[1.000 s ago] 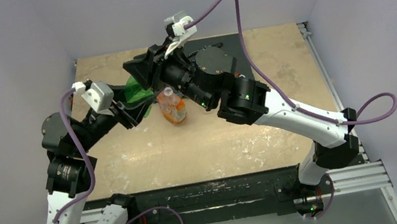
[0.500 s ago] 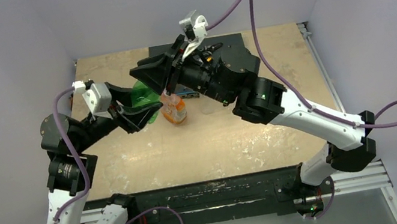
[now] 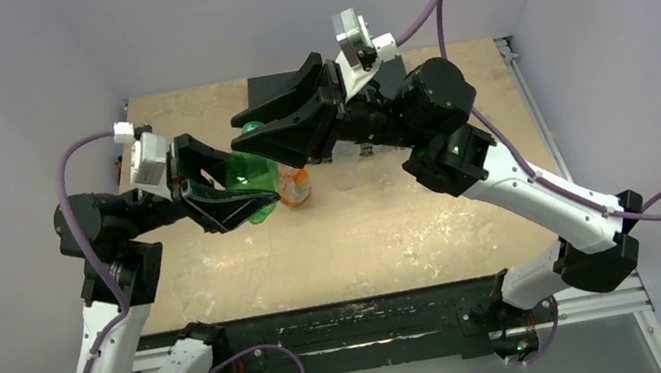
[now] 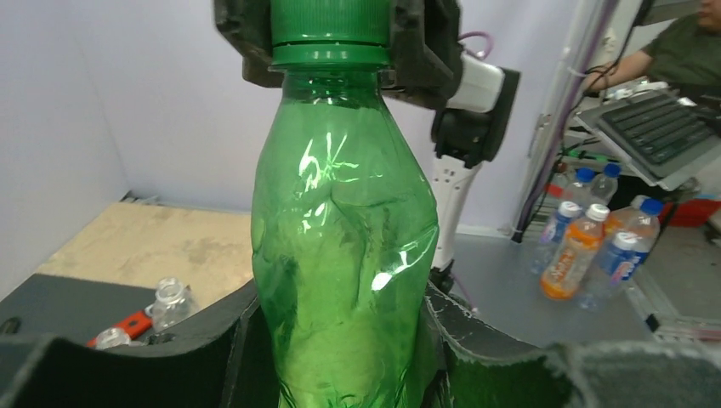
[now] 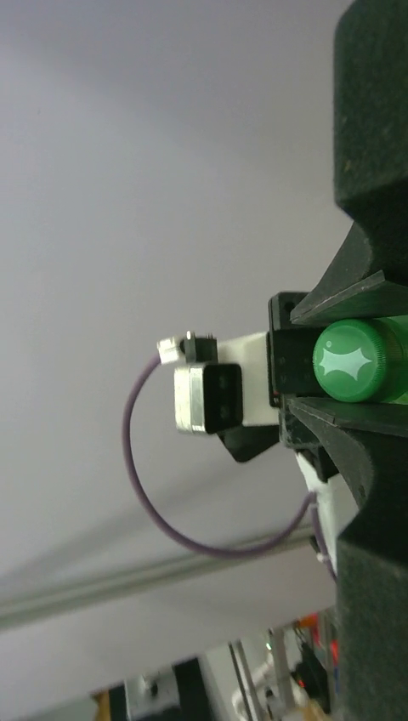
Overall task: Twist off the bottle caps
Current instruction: Unscrew the bottle cap from the plastic bottle.
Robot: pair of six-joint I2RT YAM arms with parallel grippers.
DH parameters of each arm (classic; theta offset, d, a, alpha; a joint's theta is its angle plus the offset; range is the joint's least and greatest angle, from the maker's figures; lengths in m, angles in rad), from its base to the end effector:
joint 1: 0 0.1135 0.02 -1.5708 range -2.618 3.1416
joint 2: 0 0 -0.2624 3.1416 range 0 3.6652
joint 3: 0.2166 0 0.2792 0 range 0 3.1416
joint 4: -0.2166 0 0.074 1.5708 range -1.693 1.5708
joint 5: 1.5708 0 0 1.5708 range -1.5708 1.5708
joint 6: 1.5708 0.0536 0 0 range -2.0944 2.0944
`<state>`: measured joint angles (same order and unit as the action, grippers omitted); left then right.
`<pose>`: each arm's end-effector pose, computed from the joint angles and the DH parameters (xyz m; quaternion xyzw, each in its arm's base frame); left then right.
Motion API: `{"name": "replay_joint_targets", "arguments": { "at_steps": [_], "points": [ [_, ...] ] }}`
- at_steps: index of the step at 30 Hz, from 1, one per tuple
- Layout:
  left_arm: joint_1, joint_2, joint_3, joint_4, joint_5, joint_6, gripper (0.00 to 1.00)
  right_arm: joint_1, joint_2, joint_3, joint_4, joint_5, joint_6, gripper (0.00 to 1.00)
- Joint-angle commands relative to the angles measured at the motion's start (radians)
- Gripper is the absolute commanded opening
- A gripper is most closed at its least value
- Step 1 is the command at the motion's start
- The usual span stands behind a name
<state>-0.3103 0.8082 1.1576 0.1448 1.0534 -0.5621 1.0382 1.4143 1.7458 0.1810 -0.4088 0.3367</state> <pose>0.1409 -0.0941 0.5006 0.3725 0.4939 -0.5472 0.5638 0.1466 0.2906 0.5786 -0.3344 0.4040 0.6156 0.5883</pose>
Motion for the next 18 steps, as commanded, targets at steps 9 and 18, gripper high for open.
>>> {"name": "replay_joint_targets", "arguments": {
  "at_steps": [9,18],
  "points": [
    [-0.001,0.043,0.106,0.416,0.101,-0.483,0.05,-0.048,0.121,0.177,0.778,-0.799,0.553,0.00],
    [-0.003,0.020,0.095,0.221,0.101,-0.250,0.03,-0.099,0.088,0.292,0.075,-0.612,0.130,0.28]
  ]
}}
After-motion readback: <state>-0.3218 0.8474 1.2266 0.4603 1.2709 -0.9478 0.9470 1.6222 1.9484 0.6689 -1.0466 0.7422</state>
